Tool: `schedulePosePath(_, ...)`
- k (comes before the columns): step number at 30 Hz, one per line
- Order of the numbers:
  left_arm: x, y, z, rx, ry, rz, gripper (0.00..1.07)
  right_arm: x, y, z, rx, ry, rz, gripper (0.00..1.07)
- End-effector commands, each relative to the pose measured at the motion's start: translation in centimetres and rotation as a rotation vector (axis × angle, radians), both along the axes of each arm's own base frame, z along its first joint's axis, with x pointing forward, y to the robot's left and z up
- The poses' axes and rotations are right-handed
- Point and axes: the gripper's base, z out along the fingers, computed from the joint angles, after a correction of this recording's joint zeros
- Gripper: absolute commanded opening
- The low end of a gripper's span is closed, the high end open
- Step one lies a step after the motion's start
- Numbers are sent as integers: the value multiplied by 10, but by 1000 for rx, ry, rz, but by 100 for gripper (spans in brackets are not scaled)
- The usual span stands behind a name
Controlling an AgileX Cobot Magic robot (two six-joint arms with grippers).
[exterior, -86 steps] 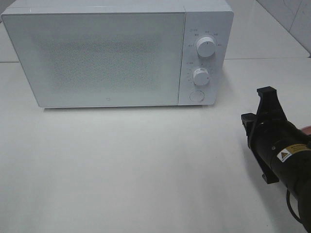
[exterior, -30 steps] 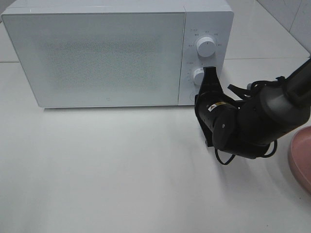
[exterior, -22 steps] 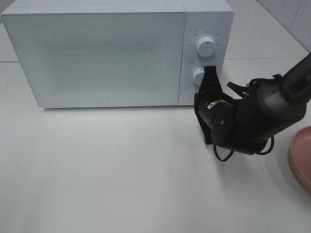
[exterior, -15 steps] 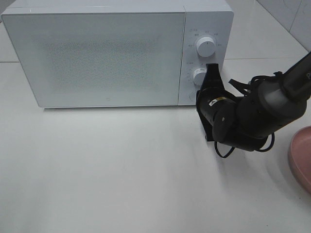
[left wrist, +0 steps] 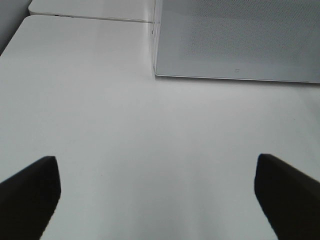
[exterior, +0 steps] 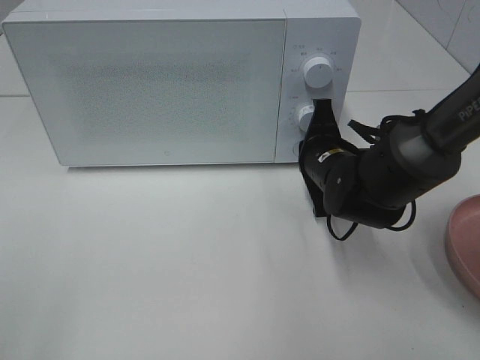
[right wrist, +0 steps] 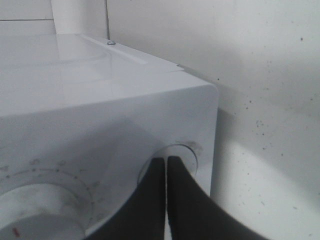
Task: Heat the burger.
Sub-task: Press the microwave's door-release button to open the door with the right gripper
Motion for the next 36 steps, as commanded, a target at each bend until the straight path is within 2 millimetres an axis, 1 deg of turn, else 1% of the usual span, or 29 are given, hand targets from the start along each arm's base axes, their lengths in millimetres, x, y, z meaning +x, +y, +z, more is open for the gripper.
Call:
schedulePosePath(1,-2,0,0,0,-27,1,98,4,0,1,24,-14,-14,0)
schedulePosePath(7,-2,0,0,0,-27,1,98,9,3,4,21,-34,-3,0)
schedulePosePath(11,-2,0,0,0,-27,1,98,13,4,7,6,-96,4,0)
schedulePosePath(20,-2,0,0,0,-27,1,98,15,4,11,1,-137,-5,0)
schedulePosePath(23,-2,0,0,0,-27,1,98,18,5,11,-6,-182,-4,0)
schedulePosePath(24,-2,0,0,0,-27,1,98,21,7,14,3,-224,4,0)
schedulePosePath(25,-2,0,0,0,-27,1,98,21,7,14,3,-224,4,0)
schedulePosePath(27,-2,0,0,-2,-27,0,98,23,6,19,3,-277,-8,0)
schedulePosePath(32,-2,0,0,-2,-27,0,98,28,7,23,4,-300,-39,0)
schedulePosePath(36,-2,0,0,-2,-27,0,98,31,7,22,1,-331,-59,0)
